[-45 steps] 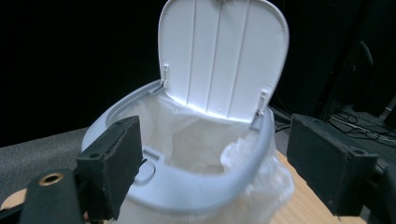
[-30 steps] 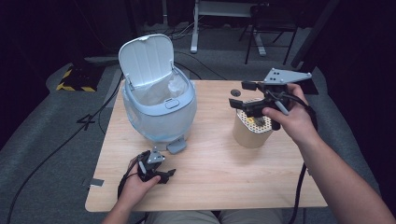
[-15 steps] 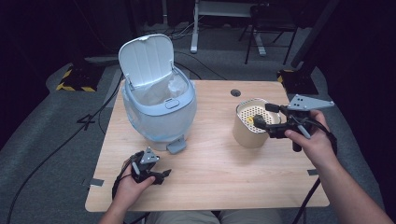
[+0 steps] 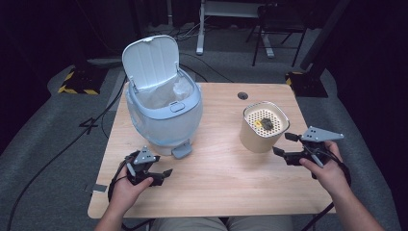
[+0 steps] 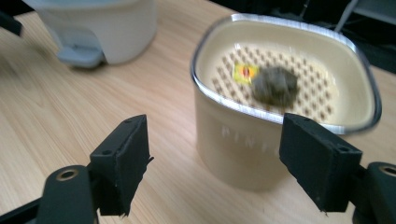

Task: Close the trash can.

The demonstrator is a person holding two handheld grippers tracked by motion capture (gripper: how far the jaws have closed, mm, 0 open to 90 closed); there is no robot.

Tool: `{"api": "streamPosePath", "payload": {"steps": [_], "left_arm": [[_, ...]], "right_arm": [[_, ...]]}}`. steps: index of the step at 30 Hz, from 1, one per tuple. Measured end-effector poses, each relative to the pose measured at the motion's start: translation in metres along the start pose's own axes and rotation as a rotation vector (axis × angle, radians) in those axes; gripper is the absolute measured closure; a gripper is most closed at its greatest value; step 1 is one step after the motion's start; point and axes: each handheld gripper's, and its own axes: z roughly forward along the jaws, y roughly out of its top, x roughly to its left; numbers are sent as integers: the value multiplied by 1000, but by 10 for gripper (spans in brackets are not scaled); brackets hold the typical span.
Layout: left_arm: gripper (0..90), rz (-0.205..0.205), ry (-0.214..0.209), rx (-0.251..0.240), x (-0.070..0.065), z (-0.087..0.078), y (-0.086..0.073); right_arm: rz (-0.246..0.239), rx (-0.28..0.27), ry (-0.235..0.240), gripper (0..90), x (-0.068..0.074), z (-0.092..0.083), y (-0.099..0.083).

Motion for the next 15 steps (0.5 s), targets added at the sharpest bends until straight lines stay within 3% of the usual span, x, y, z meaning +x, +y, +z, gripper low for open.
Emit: {"api": "streamPosePath", "payload": {"steps": [5,10,15], "left_arm": [[273,-9,-5,-51,2,-9,5],[273,-47,-28,-106,4,-17,7],[283,-39,-32,-128,5,-24,11]], "right_arm": [[39,36,-22,248,-7,8,-29],[66,85,-48,248,-12,21,-56],[96,140,-82,249,-14,38,-78]]}}
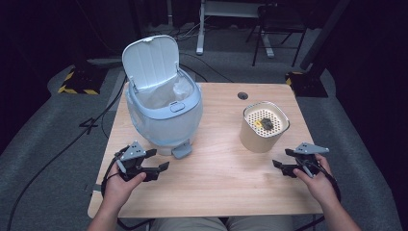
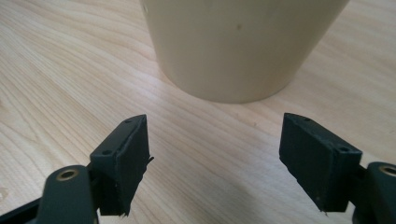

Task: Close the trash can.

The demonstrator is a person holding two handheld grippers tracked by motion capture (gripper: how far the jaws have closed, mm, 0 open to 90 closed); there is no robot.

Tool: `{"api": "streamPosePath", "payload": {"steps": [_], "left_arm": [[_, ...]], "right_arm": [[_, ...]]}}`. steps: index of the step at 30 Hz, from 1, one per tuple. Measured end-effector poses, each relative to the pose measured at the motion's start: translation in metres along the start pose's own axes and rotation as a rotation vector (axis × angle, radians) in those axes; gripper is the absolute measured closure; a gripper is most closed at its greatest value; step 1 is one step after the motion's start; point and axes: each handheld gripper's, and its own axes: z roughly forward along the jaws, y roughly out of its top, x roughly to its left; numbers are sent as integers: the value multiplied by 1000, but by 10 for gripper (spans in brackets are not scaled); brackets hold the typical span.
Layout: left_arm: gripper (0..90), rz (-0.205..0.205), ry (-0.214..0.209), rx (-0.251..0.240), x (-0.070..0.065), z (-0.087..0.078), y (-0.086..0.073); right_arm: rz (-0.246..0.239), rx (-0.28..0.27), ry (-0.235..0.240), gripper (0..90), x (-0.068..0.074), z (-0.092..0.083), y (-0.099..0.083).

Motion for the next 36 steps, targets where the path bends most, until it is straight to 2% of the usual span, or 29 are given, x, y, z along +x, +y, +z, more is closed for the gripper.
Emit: {"api": "streamPosePath", "payload": {"steps": [7,11,12,14,17,21,28,36], "left_arm": [[267,24,32,1,3,-16,14],[262,-24,15,-40,5,-28,21],[265,-28,18,-45,6,-31,24],[266,-8,30,-43,8,-37,30],[279,6,37,-65,12,-47,43],[280,34,74,-96,16,-62,61],[330,49,110,-168,24,-85,92],[342,61,151,-247,32,-107,129]], "right_arm": [[12,20,-3,248,0,15,-16],[20,34,-10,245,0,19,-21],[19,34,-11,244,0,19,-21],[20,35,-10,242,0,19,-21],[22,37,-9,240,0,19,-21],[22,36,-8,238,0,19,-22],[22,36,-7,238,0,19,-22],[22,36,-7,237,0,19,-22]]}}
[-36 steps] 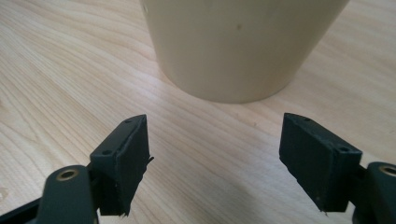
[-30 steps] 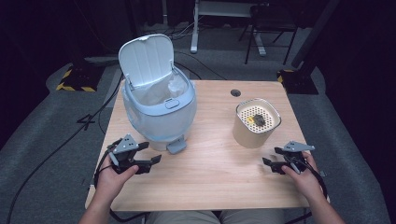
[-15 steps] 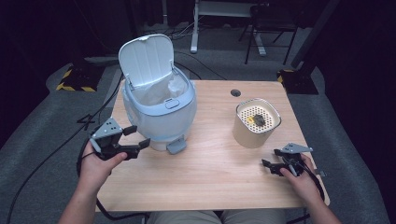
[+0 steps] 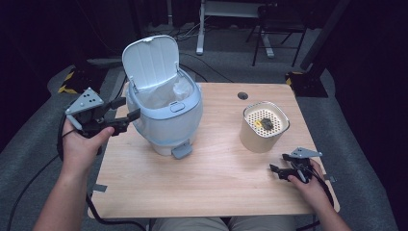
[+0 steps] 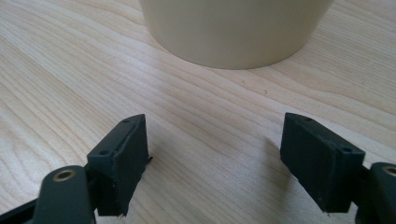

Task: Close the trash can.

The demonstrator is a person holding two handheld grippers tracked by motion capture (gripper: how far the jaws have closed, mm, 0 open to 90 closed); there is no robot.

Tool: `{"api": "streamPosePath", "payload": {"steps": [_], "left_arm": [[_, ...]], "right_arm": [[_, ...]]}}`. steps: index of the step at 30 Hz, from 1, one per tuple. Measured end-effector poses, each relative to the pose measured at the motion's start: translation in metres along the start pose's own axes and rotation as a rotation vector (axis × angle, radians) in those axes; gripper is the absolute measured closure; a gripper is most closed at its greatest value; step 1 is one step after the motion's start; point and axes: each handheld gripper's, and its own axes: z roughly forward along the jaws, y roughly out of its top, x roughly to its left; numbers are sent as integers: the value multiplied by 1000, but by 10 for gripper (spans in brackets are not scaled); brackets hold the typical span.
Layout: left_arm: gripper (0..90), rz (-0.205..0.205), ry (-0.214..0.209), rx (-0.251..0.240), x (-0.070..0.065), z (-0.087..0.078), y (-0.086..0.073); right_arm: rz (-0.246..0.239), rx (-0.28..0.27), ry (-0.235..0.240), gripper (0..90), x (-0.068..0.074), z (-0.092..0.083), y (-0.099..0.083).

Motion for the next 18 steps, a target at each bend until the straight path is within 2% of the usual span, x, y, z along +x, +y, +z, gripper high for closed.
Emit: {"api": "streamPosePath", "payload": {"steps": [4,7,9,18], "left_arm": [[347,11,-4,-34,0,-1,15],[357,5,-4,-58,2,0,23],[380,1,19,-58,6,2,29],[376,8,122,-22,26,17,50]], "right_arm": [[0,0,0,237,0,0,0],[0,0,0,237,0,0,0],[0,0,0,237,0,0,0],[0,0,0,237,0,0,0]]}}
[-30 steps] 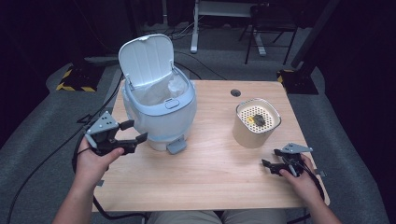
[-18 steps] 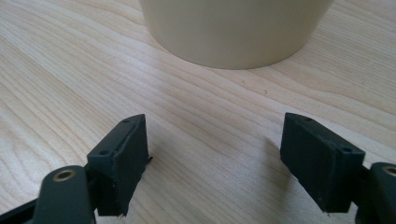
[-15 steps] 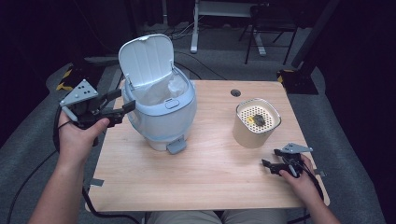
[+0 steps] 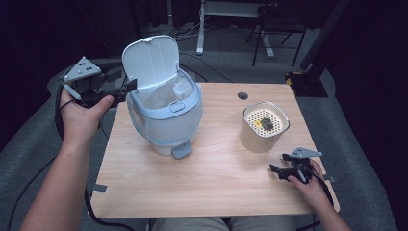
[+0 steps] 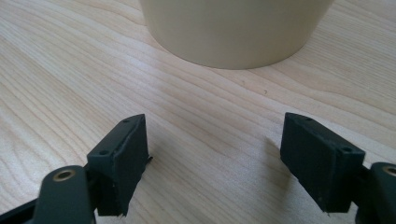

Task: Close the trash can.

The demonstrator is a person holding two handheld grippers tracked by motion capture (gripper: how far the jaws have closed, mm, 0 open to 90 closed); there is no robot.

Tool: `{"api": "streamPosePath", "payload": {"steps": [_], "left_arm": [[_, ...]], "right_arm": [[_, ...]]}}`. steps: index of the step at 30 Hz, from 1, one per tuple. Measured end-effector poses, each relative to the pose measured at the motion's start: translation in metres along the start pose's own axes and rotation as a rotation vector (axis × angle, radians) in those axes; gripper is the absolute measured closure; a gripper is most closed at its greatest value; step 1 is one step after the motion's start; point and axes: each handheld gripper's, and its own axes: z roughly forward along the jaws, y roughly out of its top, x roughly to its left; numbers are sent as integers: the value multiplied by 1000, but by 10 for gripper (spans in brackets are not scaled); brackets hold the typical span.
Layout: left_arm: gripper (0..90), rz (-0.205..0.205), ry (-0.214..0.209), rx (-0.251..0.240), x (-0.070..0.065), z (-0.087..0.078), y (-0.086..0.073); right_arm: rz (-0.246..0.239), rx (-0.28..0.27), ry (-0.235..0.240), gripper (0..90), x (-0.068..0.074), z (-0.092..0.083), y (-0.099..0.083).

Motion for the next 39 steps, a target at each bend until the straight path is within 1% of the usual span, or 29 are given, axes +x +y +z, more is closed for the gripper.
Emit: {"api": "streamPosePath", "payload": {"steps": [5,9,10,13,15,17,18,19,21,23,24,26,27,28,29,30,32,33,35,38,39], "left_arm": [[363,-19,61,7,13,9,7],[362,-29,91,23,22,17,12],[362,-30,93,23,23,18,13],[361,-45,78,19,25,23,15],[361,-53,78,15,26,25,15],[357,-51,77,17,28,29,15],[344,-48,74,9,30,32,14],[326,-50,69,5,31,34,13],[326,-58,65,6,34,38,12],[340,-71,45,2,35,40,12],[367,-72,30,-3,35,41,12],[384,-68,8,-1,34,43,12],[404,-63,1,-1,33,44,12],[389,-51,7,9,32,44,13],[396,-39,12,11,31,43,13],[410,-39,10,12,31,43,13],[454,-49,-11,7,32,40,13],[475,-50,-30,6,33,38,12],[515,-38,-58,7,33,35,12],[529,-17,-107,13,29,31,11],[532,-10,-129,17,26,30,10]], "right_arm": [[0,0,0,237,0,0,0],[0,0,0,237,0,0,0],[0,0,0,237,0,0,0],[0,0,0,237,0,0,0],[0,0,0,237,0,0,0],[0,0,0,237,0,0,0],[0,0,0,237,0,0,0],[0,0,0,237,0,0,0],[0,0,0,237,0,0,0],[0,0,0,237,0,0,0],[0,0,0,237,0,0,0],[0,0,0,237,0,0,0],[0,0,0,237,0,0,0],[0,0,0,237,0,0,0],[0,0,0,237,0,0,0],[0,0,0,237,0,0,0],[0,0,0,237,0,0,0],[0,0,0,237,0,0,0],[0,0,0,237,0,0,0],[0,0,0,237,0,0,0],[-1,0,0,237,0,0,0]]}}
